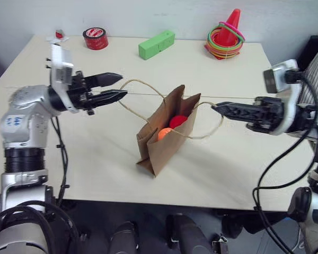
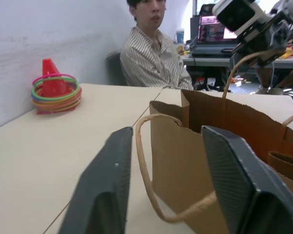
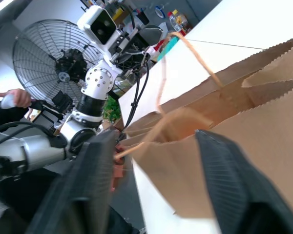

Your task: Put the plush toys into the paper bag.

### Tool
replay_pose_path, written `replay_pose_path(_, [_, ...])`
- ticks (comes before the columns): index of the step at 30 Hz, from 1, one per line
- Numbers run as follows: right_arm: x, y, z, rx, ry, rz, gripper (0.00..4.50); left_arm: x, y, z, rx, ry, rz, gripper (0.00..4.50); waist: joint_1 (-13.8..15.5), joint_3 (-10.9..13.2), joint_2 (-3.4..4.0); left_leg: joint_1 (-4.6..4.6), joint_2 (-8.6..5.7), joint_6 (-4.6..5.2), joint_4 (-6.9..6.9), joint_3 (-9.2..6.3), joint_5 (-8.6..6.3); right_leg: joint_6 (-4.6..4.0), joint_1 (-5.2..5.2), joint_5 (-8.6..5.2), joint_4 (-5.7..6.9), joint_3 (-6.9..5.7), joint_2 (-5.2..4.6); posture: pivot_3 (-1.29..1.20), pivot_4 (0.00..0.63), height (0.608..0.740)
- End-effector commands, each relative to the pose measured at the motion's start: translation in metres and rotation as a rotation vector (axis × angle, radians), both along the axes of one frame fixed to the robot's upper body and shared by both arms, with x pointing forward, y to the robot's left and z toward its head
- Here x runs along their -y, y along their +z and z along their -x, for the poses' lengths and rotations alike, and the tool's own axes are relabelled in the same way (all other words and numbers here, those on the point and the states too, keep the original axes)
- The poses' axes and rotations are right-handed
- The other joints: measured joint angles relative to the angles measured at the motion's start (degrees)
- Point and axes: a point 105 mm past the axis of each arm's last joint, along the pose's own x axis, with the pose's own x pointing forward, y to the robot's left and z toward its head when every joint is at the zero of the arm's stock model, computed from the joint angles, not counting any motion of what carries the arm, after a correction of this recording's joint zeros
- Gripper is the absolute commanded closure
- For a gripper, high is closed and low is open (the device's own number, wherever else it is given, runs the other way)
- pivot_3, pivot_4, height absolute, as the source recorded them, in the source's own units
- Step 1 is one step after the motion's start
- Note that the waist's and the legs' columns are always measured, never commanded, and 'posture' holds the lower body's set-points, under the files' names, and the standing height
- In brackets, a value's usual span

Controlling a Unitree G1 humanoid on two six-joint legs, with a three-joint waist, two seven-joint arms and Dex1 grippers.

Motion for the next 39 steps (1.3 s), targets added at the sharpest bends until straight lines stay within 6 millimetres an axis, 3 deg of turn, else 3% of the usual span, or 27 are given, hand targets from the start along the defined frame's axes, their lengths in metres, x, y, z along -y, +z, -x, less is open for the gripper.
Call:
replay_pose_path(1, [0.017,0.013,0.016,0.088,-0.047,-0.014,0.50,-0.020,0.006,0.014,-0.006,0.035,-0.031,0.86,0.01,0.00,0.00,0.01,-0.01,0.02,-0.01,0.01,0.00,0.00,0.00,0.00,0.00,0.01,-0.01,0.00,0.150,0.740])
replay_pose_path(2, [0.022,0.012,0.016,0.101,-0.076,-0.005,0.15,-0.026,0.004,0.015,-0.017,0.056,-0.038,0.54,0.04,0.00,0.00,0.00,-0.01,0.02,-0.01,-0.01,0.00,0.00,0.01,0.00,-0.02,0.00,0.00,0.00,0.150,0.740])
replay_pose_path(4, [0.033,0.005,0.016,0.156,-0.165,0.027,0.00,-0.037,-0.001,0.021,-0.059,0.078,-0.051,0.05,0.12,0.00,0.00,-0.01,-0.02,0.03,-0.06,-0.04,0.00,0.00,0.01,0.00,-0.10,-0.01,0.00,0.00,0.150,0.740])
replay_pose_path(8, [0.041,-0.044,0.017,0.261,-0.238,0.241,0.00,-0.053,-0.042,0.047,-0.193,0.074,-0.169,0.05,-0.08,-0.01,0.02,-0.04,-0.02,0.05,-0.13,-0.02,-0.03,0.02,0.01,-0.01,-0.23,0.00,0.01,0.00,0.150,0.740])
replay_pose_path(12, [0.020,-0.104,0.029,0.541,-0.117,0.478,0.89,-0.025,-0.068,0.076,-0.248,0.005,-0.146,0.00,0.02,-0.02,-0.02,-0.07,-0.01,0.03,-0.05,-0.11,-0.08,0.10,0.05,-0.05,-0.25,-0.04,0.02,0.00,0.150,0.740])
replay_pose_path(15, [0.003,-0.118,0.032,0.654,-0.131,0.403,1.98,-0.003,-0.078,0.084,-0.218,0.027,-0.095,0.00,0.02,-0.02,-0.02,0.30,-0.03,0.06,-0.06,-0.21,-0.10,0.21,0.62,0.01,-0.42,-0.06,0.02,0.00,0.150,0.740])
replay_pose_path(18, [-0.019,-0.137,0.038,0.733,-0.067,0.393,3.07,0.033,-0.086,0.092,-0.193,0.015,-0.074,0.00,0.03,-0.02,-0.02,0.48,-0.12,0.15,-0.06,-0.18,-0.11,0.28,0.80,0.17,-0.42,0.01,-0.02,0.00,0.150,0.740])
replay_pose_path(22, [-0.048,-0.144,0.033,0.810,-0.045,0.352,4.48,0.061,-0.086,0.083,-0.144,0.093,0.034,0.00,-0.03,-0.02,-0.02,1.15,-0.10,0.45,-0.17,-0.24,-0.34,0.26,1.51,0.19,-0.65,-0.01,0.02,0.00,0.150,0.740])
replay_pose_path(26, [-0.077,-0.151,0.023,0.857,-0.022,0.334,4.48,0.081,-0.096,0.069,-0.146,0.162,0.073,0.00,-0.03,-0.03,-0.02,1.44,-0.10,0.45,-0.20,-0.19,-0.39,0.20,1.75,0.16,-0.68,0.00,0.04,0.00,0.150,0.740])
replay_pose_path(30, [-0.101,-0.149,0.013,0.902,-0.035,0.312,4.48,0.080,-0.097,0.052,-0.136,0.254,0.113,0.00,0.16,-0.03,-0.02,1.44,-0.07,0.39,-0.21,-0.17,-0.39,0.14,1.73,0.12,-0.68,-0.01,0.04,0.00,0.150,0.740])
replay_pose_path(33, [-0.110,-0.149,0.010,0.913,-0.038,0.293,4.50,0.081,-0.096,0.048,-0.141,0.260,0.141,0.60,0.17,-0.03,-0.02,1.42,-0.06,0.39,-0.18,-0.15,-0.40,0.14,1.73,0.12,-0.69,-0.03,0.02,0.00,0.150,0.740])
replay_pose_path(36, [-0.117,-0.147,0.009,0.934,-0.037,0.276,4.50,0.083,-0.097,0.046,-0.142,0.221,0.123,1.49,0.20,-0.03,-0.02,1.42,-0.06,0.39,-0.18,-0.12,-0.42,0.13,1.72,0.12,-0.70,-0.03,0.01,0.00,0.150,0.740])
replay_pose_path(39, [-0.112,-0.144,0.010,0.933,-0.058,0.270,4.50,0.080,-0.097,0.040,-0.119,0.166,0.079,2.43,0.25,-0.03,-0.02,1.42,-0.05,0.39,-0.18,-0.12,-0.42,0.12,1.72,0.11,-0.70,-0.05,0.02,0.00,0.150,0.740])
